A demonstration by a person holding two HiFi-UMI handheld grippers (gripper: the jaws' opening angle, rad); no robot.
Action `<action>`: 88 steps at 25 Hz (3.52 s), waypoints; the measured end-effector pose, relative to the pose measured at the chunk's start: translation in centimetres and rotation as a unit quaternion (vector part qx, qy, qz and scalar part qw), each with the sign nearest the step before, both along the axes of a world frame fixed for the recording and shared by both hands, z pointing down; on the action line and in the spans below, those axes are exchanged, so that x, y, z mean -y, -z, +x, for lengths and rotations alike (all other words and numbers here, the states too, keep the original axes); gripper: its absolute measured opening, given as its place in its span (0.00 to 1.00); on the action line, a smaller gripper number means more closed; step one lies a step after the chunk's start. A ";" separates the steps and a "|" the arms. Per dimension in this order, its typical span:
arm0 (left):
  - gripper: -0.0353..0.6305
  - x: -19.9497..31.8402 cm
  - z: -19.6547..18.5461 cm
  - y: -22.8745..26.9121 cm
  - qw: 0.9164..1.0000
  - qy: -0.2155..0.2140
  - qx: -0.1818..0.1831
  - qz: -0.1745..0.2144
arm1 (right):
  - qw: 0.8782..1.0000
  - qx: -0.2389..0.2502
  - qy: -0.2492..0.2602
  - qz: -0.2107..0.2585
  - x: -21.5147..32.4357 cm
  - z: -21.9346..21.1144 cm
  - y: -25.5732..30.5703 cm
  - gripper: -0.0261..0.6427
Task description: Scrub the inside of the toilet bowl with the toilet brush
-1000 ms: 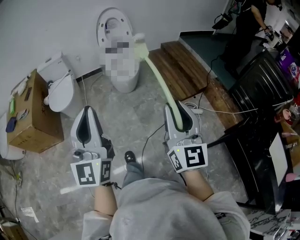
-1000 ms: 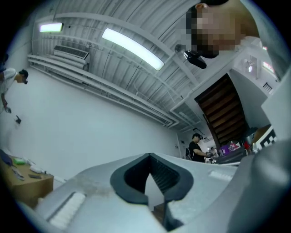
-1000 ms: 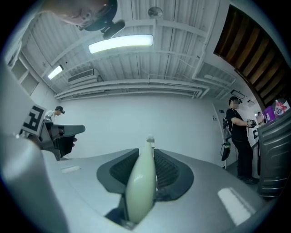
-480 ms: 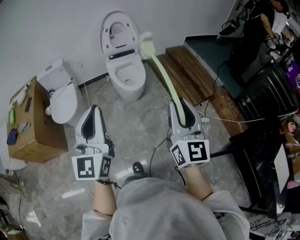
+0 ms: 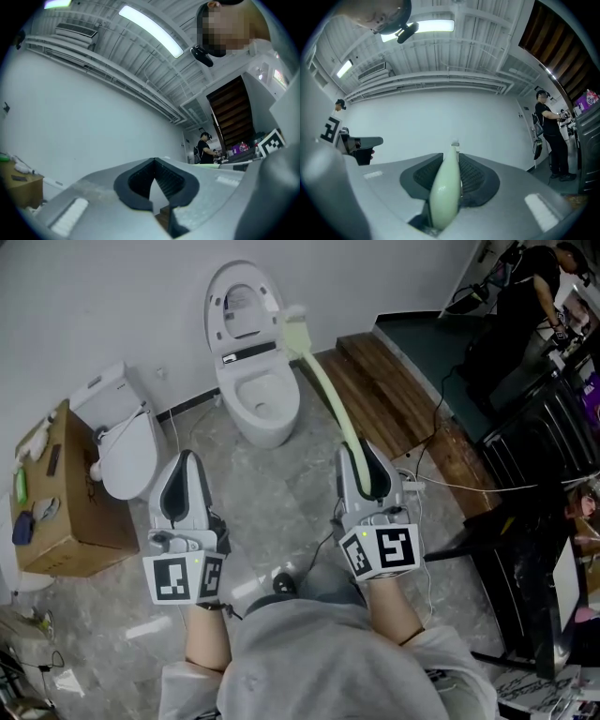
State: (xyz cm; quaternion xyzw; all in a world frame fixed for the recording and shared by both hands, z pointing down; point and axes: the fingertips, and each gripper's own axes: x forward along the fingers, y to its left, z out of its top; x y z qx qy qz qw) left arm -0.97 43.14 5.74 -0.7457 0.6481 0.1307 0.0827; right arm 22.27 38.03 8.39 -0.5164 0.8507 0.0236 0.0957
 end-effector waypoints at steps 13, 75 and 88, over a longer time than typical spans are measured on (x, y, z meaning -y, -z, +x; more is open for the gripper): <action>0.06 6.4 -2.5 -1.1 1.000 0.013 0.004 -0.015 | 1.000 -0.009 0.001 0.000 6.5 -2.2 0.0 0.19; 0.06 54.1 -15.6 -3.8 0.999 -0.028 -0.019 -0.035 | 0.990 -0.002 0.017 -0.137 53.1 -17.0 -9.5 0.19; 0.06 58.0 -18.5 -11.0 0.995 -0.041 -0.008 -0.085 | 0.967 -0.015 -0.009 -0.255 54.9 -18.6 -19.5 0.19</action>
